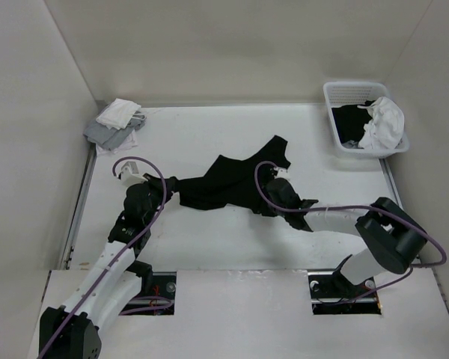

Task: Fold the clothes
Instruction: Flatten the tank top out

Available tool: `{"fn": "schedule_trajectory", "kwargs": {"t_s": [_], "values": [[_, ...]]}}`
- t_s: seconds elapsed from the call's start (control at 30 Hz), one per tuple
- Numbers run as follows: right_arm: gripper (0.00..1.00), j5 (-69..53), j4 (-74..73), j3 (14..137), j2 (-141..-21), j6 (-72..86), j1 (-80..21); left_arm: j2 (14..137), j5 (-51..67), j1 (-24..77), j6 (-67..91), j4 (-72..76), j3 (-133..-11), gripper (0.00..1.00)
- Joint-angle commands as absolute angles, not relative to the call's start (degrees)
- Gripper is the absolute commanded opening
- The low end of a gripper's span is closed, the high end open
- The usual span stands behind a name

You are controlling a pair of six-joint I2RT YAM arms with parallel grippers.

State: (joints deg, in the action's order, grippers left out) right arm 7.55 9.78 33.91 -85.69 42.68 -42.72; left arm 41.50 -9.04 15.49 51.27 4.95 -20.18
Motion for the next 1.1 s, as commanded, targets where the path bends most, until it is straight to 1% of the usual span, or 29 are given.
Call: {"fn": "schedule_trajectory", "kwargs": {"t_s": [0.0, 0.07, 0.13, 0.23, 0.3, 0.33, 0.4, 0.5, 0.6, 0.73, 0.83, 0.93, 1.07], "values": [[0.47, 9.58, 19.33, 33.93, -88.23, 46.84, -42.41, 39.47, -9.05, 15.69, 50.36, 7.30, -19.42, 0.02], [0.47, 10.45, 20.21, 33.92, -89.82, 47.98, -42.32, 38.41, -9.05, 15.51, 50.36, 6.42, -19.25, 0.02], [0.43, 10.90, 20.21, 34.45, -91.40, 48.95, -42.40, 37.88, -9.14, 15.34, 50.36, 5.80, -19.07, 0.02], [0.33, 11.77, 20.04, 35.07, -93.34, 49.92, -42.49, 37.71, -9.05, 15.16, 50.27, 5.71, -18.63, 0.02], [0.21, 13.35, 20.30, 34.72, -92.99, 50.45, -42.49, 37.88, -9.05, 15.33, 50.27, 5.71, -18.46, 0.02], [0.17, 14.23, 20.30, 34.37, -92.12, 50.54, -42.49, 37.88, -9.05, 15.34, 50.27, 5.71, -18.46, 0.02], [0.12, 16.34, 19.87, 32.97, -89.23, 50.54, -42.49, 38.06, -9.05, 15.34, 50.27, 5.36, -18.46, 0.02], [0.09, 16.26, 18.81, 30.07, -82.64, 50.45, -42.84, 38.23, -9.14, 15.16, 49.66, 5.19, -18.46, 0.02], [0.07, 15.73, 13.91, 27.52, -71.41, 50.45, -43.54, 38.41, -9.23, 15.07, 49.57, 5.01, -18.72, 0.02], [0.06, 17.75, 0.83, 27.51, -52.17, 48.96, -44.78, 37.44, -9.75, 15.95, 49.66, 4.22, -19.95, 0.02], [0.06, 19.42, -9.20, 29.52, -40.46, 47.82, -44.78, 36.48, -10.19, 17.00, 50.01, 3.08, -20.56, 0.02], [0.06, 19.34, -15.98, 31.72, -34.12, 47.72, -44.34, 35.51, -11.25, 18.76, 50.53, 1.85, -21.35, 0.02], [0.05, 21.79, -20.38, 36.63, -30.50, 46.24, -46.18, 33.23, -12.30, 20.43, 50.62, 0.00, -25.04, 0.02]]}}
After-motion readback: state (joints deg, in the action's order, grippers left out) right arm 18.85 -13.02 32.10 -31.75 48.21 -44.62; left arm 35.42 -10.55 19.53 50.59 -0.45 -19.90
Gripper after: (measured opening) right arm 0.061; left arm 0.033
